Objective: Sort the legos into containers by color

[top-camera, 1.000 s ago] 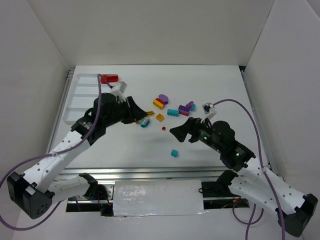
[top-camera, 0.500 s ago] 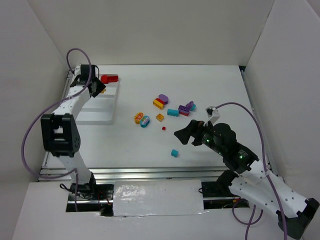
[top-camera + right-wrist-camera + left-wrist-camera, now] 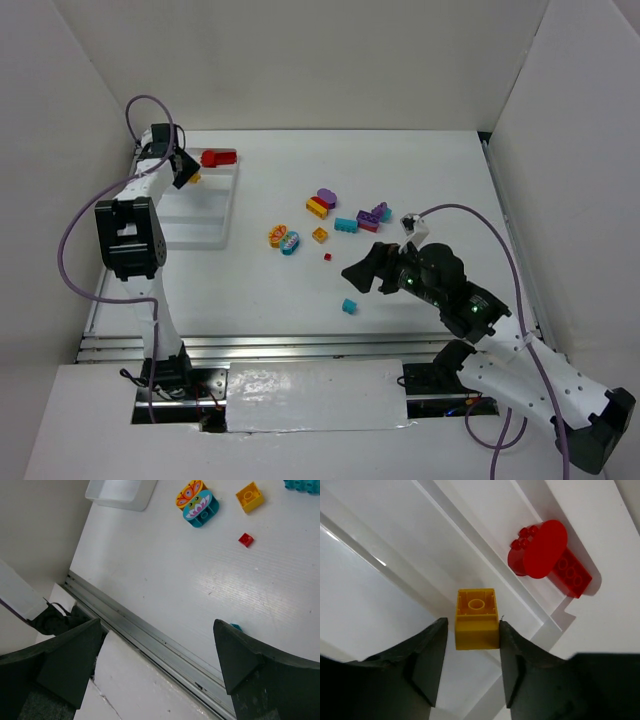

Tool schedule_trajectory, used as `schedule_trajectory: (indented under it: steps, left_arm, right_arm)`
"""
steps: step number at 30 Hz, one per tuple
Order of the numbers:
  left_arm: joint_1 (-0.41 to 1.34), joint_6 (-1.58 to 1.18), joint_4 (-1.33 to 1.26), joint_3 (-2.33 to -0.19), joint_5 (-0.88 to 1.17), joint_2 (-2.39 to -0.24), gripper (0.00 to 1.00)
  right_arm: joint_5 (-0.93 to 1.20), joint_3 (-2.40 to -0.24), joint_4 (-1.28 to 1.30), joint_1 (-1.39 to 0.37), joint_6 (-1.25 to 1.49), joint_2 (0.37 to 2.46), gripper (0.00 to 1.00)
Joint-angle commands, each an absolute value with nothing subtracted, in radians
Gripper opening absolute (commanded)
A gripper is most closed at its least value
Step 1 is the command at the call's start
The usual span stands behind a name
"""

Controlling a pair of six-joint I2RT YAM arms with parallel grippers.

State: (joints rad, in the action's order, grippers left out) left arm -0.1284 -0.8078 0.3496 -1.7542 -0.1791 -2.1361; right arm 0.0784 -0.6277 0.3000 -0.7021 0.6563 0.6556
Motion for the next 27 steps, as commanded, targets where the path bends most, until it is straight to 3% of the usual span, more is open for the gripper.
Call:
schedule_trajectory:
  steps: [1, 2, 4, 9, 11, 14, 17, 21, 27]
  left_arm:
    - [-0.132, -0.801, 0.313, -1.779, -0.133, -2.164, 0.6]
    - [-0.132, -0.807, 0.316, -1.776, -0.133, -2.161, 0.79]
    - [-0.13, -0.807, 0.302, -1.755, -0.114, -2.136, 1.0]
    - [-0.126, -0.787, 0.444, -1.842, -0.092, -2.027, 1.0]
    - [-0.115, -0.782, 0.5, -1.844, -0.097, -1.953, 1.0]
    - [-0.069, -0.779, 0.488, -1.696, -0.075, -1.708, 0.99]
    - [-0.04, -0.764, 0.433, -1.411, -0.019, -1.426, 1.0]
    - [-0.035, -0.703, 0.454, -1.229, 0.119, -1.084, 0.99]
    - [-0.02, -0.48, 0.56, -1.076, 0.294, -0.813, 1.0]
  right_arm:
    - [0.078, -0.644, 0.247, -0.696, 0.634, 0.678, 1.0]
    - [0.083, -0.644, 0.242, -0.695, 0.632, 0.686, 1.0]
    - [0.083, -0.643, 0.229, -0.696, 0.634, 0.722, 1.0]
    - [0.002, -0.675, 0.242, -0.696, 0.675, 0.863, 1.0]
    - [-0.12, -0.734, 0.293, -0.698, 0.709, 0.964, 1.0]
    - [-0.253, -0.86, 0.365, -0.698, 0.738, 1.154, 1.0]
    - [-0.275, -1.004, 0.386, -0.695, 0.677, 1.367, 1.0]
    - [-0.329, -1.201, 0.448, -0.695, 0.643, 1.609, 0.99]
    - [-0.437, -1.478, 0.56, -0.696, 0.765, 1.882, 0.98]
